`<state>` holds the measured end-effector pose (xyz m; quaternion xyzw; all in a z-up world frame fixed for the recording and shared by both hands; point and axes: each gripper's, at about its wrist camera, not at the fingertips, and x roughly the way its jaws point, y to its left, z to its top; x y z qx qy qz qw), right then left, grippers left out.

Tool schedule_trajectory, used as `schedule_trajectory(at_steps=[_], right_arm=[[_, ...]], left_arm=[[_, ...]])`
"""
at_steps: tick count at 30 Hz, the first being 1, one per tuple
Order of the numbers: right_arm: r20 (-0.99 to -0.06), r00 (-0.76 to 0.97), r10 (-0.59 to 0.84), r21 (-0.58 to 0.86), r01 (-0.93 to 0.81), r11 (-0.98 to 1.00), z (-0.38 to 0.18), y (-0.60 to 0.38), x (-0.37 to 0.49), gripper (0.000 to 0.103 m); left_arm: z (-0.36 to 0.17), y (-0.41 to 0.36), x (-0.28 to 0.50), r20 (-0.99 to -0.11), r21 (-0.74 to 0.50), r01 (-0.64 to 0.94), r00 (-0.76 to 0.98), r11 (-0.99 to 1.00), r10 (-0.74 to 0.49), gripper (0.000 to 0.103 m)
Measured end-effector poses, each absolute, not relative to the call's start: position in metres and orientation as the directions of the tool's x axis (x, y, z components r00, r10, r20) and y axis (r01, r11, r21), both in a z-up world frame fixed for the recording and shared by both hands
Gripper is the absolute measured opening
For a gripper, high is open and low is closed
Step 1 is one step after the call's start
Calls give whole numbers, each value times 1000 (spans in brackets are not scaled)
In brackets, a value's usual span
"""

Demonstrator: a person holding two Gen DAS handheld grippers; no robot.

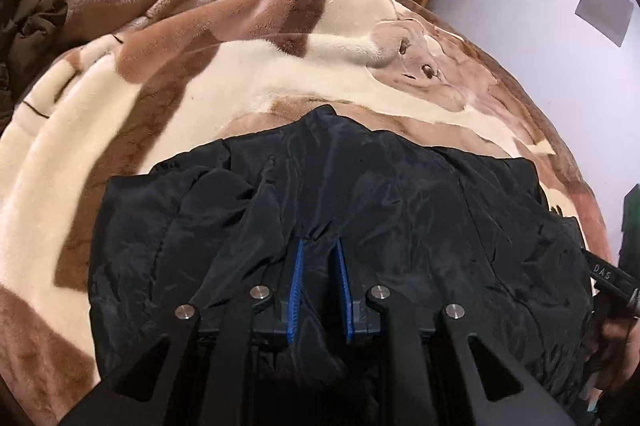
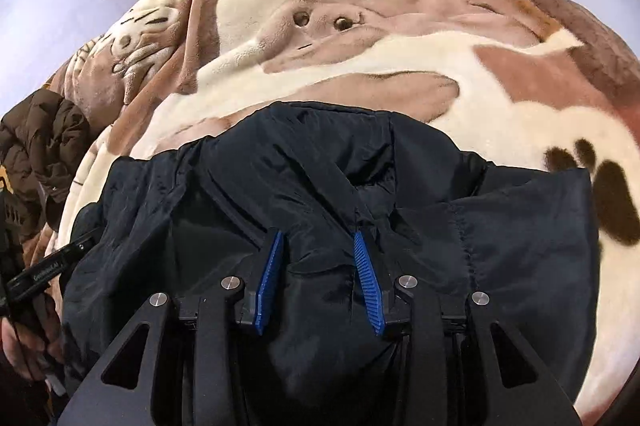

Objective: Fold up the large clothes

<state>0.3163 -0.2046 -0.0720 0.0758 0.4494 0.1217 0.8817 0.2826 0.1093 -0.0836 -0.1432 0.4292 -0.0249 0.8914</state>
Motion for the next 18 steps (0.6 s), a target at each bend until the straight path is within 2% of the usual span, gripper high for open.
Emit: schedule_trajectory(at_steps=[3,7,12,15,18], right_arm=[[-743,603,291,243,-162,956,-47,-203,296,37],[-696,616,370,296,-224,929,-28,-197,249,37],[-752,496,434,323,-296,899,-60,-165,200,37],[-816,431,385,283,-282,917,-97,-153,200,37],[-818,432,380,283,-273,920,-107,-153,207,37]], left_arm=[[-67,107,268,-748,-278,-71,642,958,-169,18],[-45,93,218,-705,-306,3,671,952,-228,18],[-64,53,179,-735,-309,98,606,946,-304,18],[-96,40,182,-782,-288,80,556,954,-282,18],[-104,39,190,-786,-290,56,556,955,-271,18]])
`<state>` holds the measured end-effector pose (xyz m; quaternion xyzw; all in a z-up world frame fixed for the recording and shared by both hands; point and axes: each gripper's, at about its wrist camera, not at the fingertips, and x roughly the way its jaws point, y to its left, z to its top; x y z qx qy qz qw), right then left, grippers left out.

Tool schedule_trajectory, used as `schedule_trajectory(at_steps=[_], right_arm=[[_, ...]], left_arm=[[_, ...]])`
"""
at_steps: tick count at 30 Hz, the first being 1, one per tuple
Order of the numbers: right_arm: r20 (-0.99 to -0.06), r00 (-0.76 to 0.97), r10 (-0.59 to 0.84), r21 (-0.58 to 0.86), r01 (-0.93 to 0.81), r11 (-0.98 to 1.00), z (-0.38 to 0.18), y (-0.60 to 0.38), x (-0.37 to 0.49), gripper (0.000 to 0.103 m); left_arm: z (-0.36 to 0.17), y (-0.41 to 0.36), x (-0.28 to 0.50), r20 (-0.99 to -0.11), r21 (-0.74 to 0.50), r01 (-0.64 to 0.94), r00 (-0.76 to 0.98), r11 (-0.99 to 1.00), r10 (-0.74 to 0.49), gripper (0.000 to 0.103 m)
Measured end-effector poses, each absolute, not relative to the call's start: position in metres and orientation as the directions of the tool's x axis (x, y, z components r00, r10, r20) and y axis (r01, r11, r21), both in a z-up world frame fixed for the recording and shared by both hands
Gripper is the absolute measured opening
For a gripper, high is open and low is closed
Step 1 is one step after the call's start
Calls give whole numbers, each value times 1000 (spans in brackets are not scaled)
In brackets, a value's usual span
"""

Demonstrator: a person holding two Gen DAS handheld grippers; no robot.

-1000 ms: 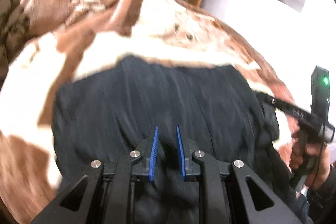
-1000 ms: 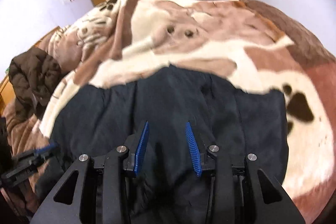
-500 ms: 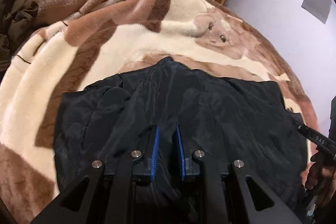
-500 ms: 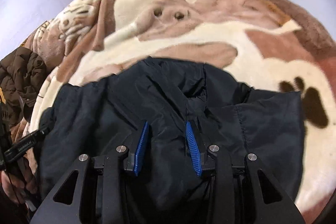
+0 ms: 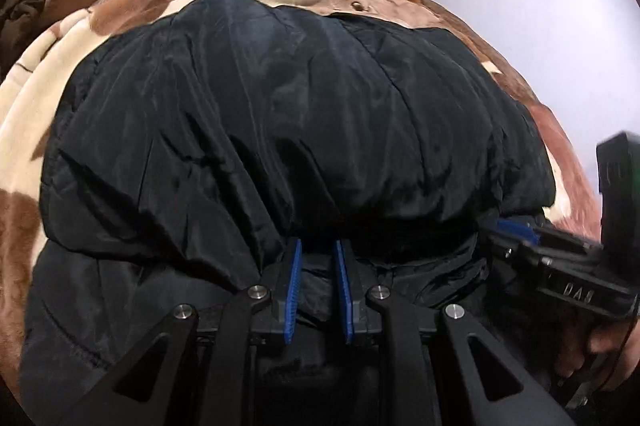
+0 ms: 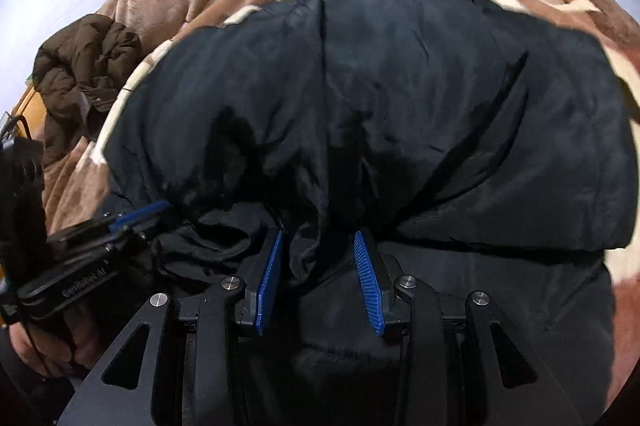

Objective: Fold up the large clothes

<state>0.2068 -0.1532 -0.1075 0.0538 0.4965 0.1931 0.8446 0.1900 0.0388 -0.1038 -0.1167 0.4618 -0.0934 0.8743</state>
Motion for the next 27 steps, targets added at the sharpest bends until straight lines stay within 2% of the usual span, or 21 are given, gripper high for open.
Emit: schedule_trajectory(at_steps=[9,19,27], right_arm=[[-799,458,389,293,-268,918,-85,-162,186,39],[-752,541,377,251,-294,922,-41,-183,116,39],[-734,568,372,219,-321,921,-23,-194,62,41]], left_arm=[[-83,27,180,-793,-249,36,567,968,-225,18],[-31,7,111,-758,-175,47,631,984,-165,18],[-12,2,60,-743,-159,57,651,986,-157,18]])
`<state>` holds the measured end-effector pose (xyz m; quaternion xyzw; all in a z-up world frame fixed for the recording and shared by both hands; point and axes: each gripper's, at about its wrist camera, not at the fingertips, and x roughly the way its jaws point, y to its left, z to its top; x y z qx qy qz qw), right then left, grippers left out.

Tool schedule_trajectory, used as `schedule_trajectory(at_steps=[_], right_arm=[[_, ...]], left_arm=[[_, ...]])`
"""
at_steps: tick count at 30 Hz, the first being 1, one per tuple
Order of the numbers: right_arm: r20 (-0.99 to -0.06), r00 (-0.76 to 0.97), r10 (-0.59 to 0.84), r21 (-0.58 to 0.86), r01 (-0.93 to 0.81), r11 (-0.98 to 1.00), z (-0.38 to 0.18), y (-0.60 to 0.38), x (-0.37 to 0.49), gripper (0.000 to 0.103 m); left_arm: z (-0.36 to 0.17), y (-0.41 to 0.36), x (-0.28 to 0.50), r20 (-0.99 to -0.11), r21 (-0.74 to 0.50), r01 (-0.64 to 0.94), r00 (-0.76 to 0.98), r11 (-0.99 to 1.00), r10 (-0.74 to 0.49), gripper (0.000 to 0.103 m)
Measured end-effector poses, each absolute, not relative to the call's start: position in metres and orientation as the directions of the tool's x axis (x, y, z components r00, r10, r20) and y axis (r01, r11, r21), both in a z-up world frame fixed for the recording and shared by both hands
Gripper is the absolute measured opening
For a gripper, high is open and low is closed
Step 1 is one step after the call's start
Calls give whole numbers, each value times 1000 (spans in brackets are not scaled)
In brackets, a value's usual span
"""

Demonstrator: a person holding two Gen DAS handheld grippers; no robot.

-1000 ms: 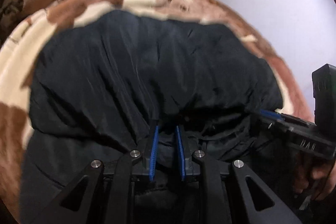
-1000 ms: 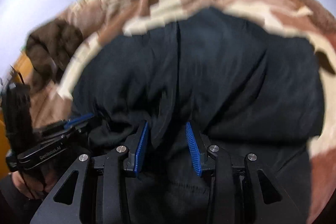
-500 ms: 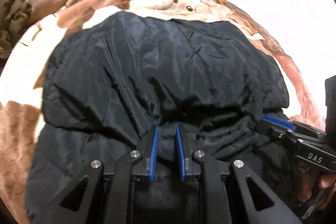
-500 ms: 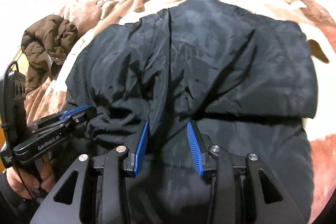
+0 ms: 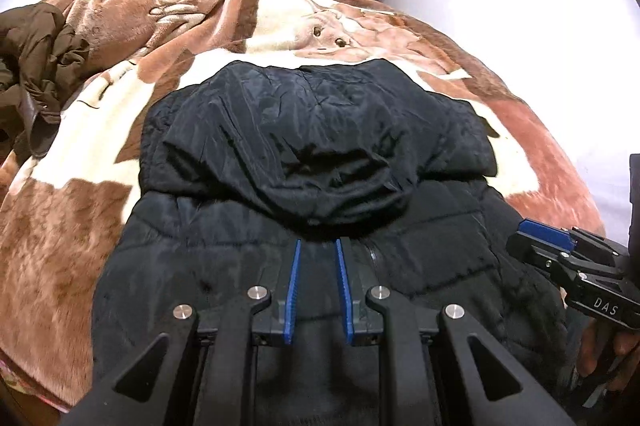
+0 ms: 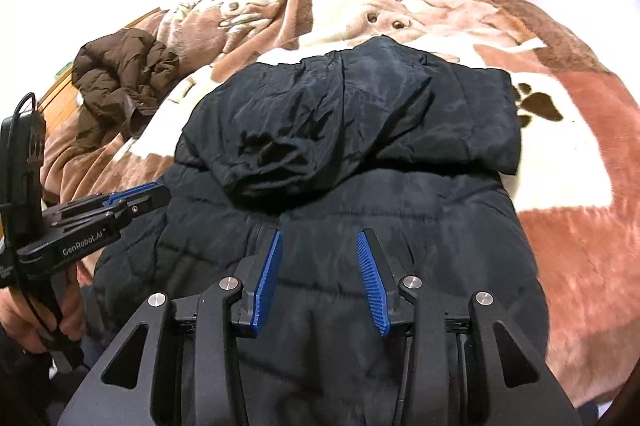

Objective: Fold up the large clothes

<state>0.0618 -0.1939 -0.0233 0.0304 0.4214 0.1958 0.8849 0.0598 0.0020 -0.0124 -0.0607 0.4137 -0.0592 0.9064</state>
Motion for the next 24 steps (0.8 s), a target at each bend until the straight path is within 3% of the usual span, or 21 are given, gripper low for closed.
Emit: schedule_trajectory(at_steps=[8,12,17,24], right_arm=[[-744,574,342,210,-285,935,-27,-219,26,45],[-752,577,319,214,-245,946,-32,-236,19,45],[-760,581,290,219,-192,957,-37,-259,16,46],[-790,568,233,225,-86,971,-52,-300,19,53]], left_arm=[[-6,2,22,-733,-147,67,662,987,-154,19],[-8,11,9,-730,-152,50,667,987,-146,33],[-11,27,0,-730,-154,17,672,988,-125,35],[-20,67,-6,-738,-140,-80,673,987,-51,46]])
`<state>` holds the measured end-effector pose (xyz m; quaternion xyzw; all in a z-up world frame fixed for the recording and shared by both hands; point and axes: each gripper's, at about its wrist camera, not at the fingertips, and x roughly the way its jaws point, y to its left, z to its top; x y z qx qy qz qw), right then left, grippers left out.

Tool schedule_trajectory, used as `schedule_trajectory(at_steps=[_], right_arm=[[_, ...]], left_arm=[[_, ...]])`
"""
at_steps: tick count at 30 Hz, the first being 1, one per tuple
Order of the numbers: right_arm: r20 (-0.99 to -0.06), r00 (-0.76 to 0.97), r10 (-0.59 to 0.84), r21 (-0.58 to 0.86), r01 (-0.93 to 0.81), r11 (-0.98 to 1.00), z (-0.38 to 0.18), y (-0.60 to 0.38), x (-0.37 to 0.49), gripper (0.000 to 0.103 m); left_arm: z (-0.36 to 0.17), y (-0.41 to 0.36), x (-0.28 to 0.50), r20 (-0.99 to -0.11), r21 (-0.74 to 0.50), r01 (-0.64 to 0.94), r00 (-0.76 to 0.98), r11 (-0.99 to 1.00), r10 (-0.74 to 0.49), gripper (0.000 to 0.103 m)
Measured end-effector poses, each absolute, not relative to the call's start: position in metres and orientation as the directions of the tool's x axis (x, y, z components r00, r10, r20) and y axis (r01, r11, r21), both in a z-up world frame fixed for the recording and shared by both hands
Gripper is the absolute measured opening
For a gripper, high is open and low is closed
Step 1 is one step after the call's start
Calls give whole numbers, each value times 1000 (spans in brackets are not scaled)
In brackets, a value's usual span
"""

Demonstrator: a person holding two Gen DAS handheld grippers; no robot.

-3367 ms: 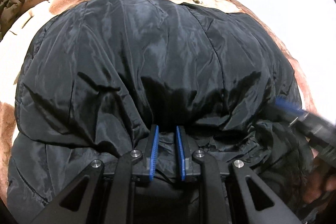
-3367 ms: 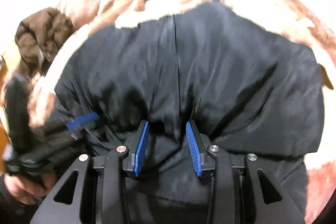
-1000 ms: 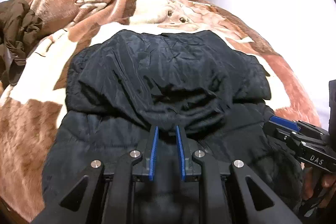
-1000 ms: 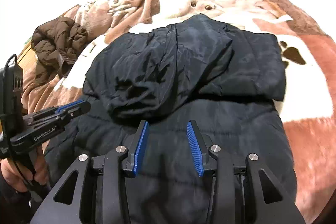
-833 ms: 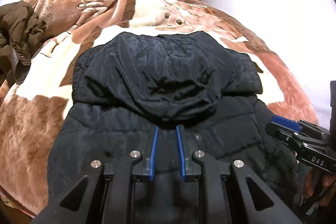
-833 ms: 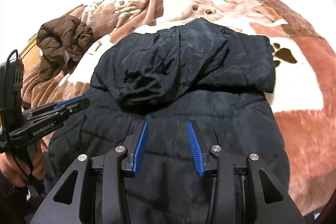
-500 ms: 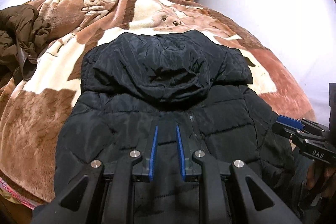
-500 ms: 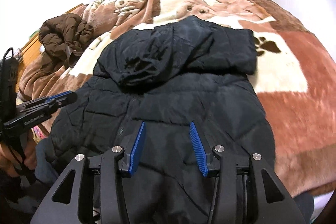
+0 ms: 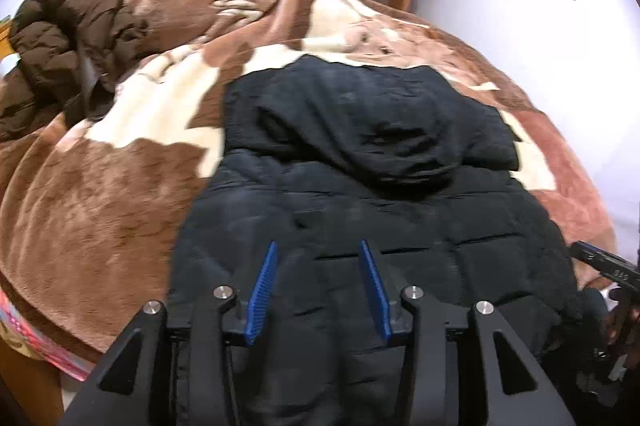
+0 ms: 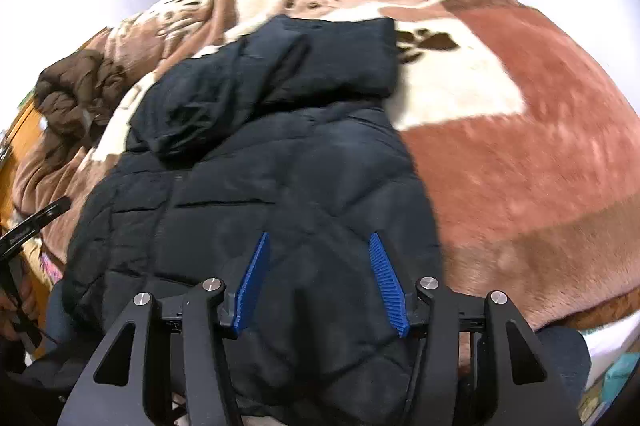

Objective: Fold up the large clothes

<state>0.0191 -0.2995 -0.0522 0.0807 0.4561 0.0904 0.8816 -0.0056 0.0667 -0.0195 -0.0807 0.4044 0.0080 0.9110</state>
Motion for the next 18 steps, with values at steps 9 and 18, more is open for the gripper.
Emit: schedule_trajectory(at_steps=[9,18], right_arm=[[-828,516,219,282,46,958,-76,-344,26,53],[-851,426,307,359,47,932,-98,-342,28,54]], left_arm=[[-52,126,-9,-792,-120,-215,610,969,38,50],[-84,140,-15,-837,-168,-253,547,953,-2,53]])
